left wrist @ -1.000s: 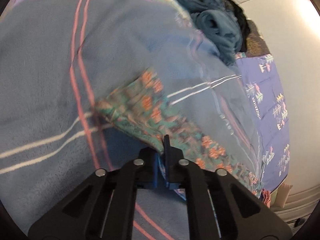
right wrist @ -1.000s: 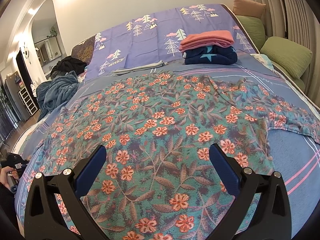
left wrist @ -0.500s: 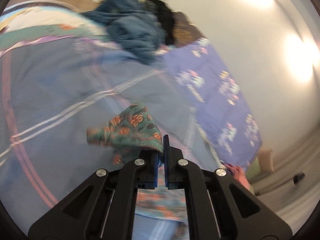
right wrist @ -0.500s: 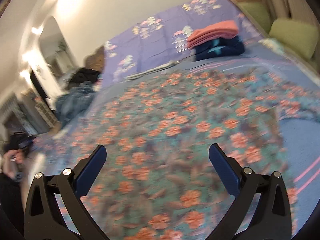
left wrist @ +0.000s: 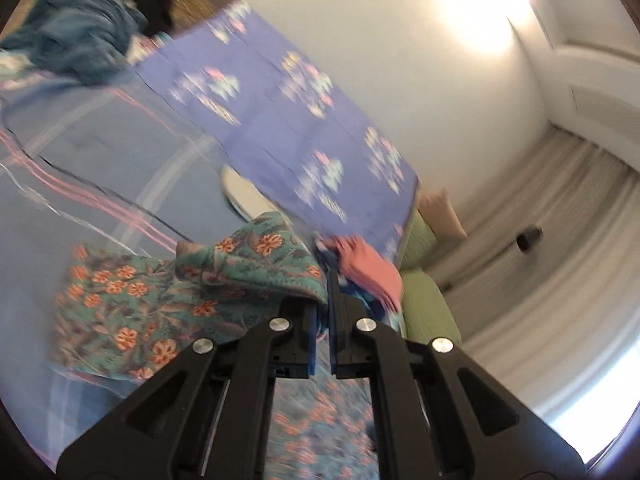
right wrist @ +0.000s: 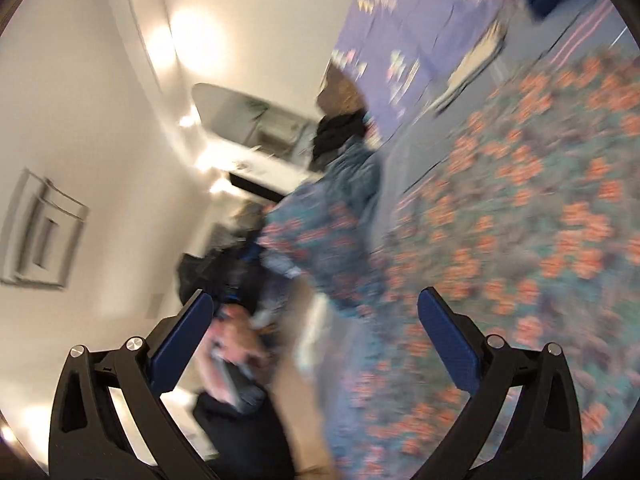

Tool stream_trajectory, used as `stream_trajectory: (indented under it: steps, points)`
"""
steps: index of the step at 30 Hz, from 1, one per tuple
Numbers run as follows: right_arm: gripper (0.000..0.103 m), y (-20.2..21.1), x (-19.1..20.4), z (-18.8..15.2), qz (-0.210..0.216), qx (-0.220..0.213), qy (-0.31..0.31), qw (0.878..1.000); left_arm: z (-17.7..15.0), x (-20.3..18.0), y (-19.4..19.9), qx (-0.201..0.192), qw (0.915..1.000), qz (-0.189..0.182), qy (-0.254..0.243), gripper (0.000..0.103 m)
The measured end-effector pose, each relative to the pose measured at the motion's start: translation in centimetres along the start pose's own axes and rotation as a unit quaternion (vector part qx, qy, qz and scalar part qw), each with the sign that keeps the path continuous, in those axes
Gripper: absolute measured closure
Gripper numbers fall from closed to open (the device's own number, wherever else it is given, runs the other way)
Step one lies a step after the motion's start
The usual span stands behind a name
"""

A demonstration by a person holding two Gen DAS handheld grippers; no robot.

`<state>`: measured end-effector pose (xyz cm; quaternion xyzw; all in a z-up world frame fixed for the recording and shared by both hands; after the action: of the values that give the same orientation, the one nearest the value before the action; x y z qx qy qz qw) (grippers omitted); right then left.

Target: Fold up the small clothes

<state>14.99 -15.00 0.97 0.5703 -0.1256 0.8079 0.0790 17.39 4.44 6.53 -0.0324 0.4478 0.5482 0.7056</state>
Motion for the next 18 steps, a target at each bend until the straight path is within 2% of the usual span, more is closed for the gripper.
stream_trajectory:
  steps: [3, 5, 8, 11, 13, 15, 18]
  points:
    - [0.001, 0.2, -1.6, 2.1, -0.008, -0.004, -0.026, 1.000, -4.1, -2.3, -3.6, 0.038, 0.9991, -0.013, -0.014, 0.099]
    - [0.001, 0.7, -3.7, 3.0, -0.033, -0.001, -0.056, 0.998, -7.5, -3.4, -5.8, 0.065, 0.9973, -0.019, -0.029, 0.099]
    - [0.001, 2.3, -6.4, 3.1, -0.068, 0.003, -0.089, 0.994, -13.2, -4.6, -9.0, 0.113, 0.9916, -0.017, -0.061, 0.099]
    - [0.001, 3.4, -8.7, 2.4, -0.087, 0.005, -0.100, 0.991, -17.5, -4.6, -11.1, 0.142, 0.9851, -0.009, -0.097, 0.099]
    - [0.001, 4.0, -9.7, 2.0, -0.091, 0.012, -0.106, 0.990, -19.6, -4.2, -12.1, 0.157, 0.9817, -0.014, -0.107, 0.094]
    - [0.002, 3.9, -10.1, 1.6, -0.081, 0.019, -0.102, 0.991, -21.1, -3.6, -12.1, 0.163, 0.9796, -0.019, -0.116, 0.083]
    - [0.002, 4.0, -9.6, 1.1, -0.063, 0.031, -0.091, 0.993, -22.8, -4.2, -12.2, 0.161, 0.9736, -0.016, -0.161, 0.070]
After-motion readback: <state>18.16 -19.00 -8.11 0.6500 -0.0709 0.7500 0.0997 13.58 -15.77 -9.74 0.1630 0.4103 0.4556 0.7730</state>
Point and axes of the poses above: each gripper's, at about its wrist camera, not at the fingertips, and y roughly against the way its jaws point, x to its left, z to its top, the point moved 10 cm from there along -y, roughly the way its jaws point, and after that the axes turned 10 degrees about z, right-handed, at the moved point
